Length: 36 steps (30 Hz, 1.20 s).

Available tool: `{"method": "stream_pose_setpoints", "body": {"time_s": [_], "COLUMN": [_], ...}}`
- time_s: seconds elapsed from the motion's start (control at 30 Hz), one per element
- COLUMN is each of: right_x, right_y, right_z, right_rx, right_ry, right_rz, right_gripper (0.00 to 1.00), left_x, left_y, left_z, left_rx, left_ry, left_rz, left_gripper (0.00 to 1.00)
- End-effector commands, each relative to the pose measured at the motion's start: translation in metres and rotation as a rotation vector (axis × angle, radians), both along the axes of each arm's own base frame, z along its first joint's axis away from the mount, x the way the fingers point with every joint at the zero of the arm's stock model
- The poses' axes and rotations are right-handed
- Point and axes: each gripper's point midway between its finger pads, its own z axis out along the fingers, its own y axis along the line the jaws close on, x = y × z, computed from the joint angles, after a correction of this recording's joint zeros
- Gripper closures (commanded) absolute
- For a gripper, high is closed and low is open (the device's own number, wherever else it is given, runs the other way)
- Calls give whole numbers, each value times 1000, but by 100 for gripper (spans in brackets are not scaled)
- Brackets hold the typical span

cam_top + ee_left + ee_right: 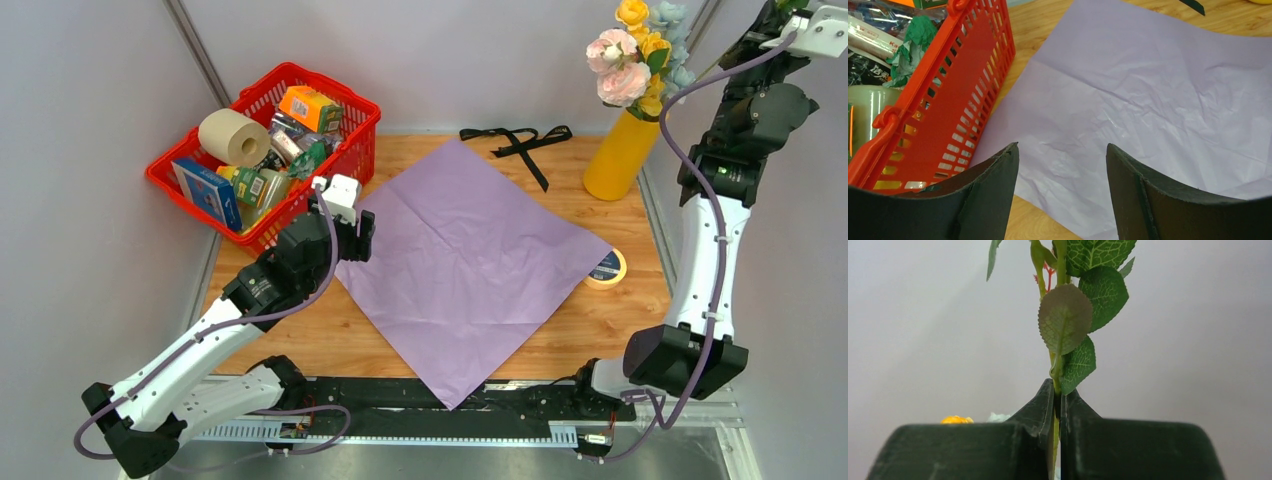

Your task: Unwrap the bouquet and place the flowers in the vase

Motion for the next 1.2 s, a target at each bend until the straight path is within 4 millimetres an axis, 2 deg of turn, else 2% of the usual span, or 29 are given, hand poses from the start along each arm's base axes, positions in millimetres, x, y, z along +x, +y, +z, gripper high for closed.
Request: {"method": "stream_pose_setpoints", "body": {"time_s": [0.0,0.13,0.33,0.5,0.57,0.8,0.97,1.17], "right_x": [-5,5,31,53,56,77,104,125], "right_y": [10,6,7,-4,-8,-12,-15,-16], "right_z": [27,28,28,7,0,-40,-89,-139], "right_rx": [-37,-73,-115,-90,-90,-99,-55,-30], "right_ry": [-73,-93,-90,-29,-7,70,140,231], "right_rz": [46,34,75,52,36,45,88,122], "right_gripper": [100,100,100,100,100,100,100,100], "left_x": [0,-2,-2,-2,-2,-1,-2,-2], "left_y": [0,0,-1,1,0,-1,-1,1], "left_z": [12,15,16,16,17,14,16,16], "left_rx": [-15,-30,-32,-31,-32,-30,-31,-34], "left_ry": [-42,-52,-51,-55,-56,-50,-52,-57], "left_rz": [-6,-14,-23,-14,-14,-18,-18,-12], "left_gripper": [28,28,28,28,28,28,28,28]}}
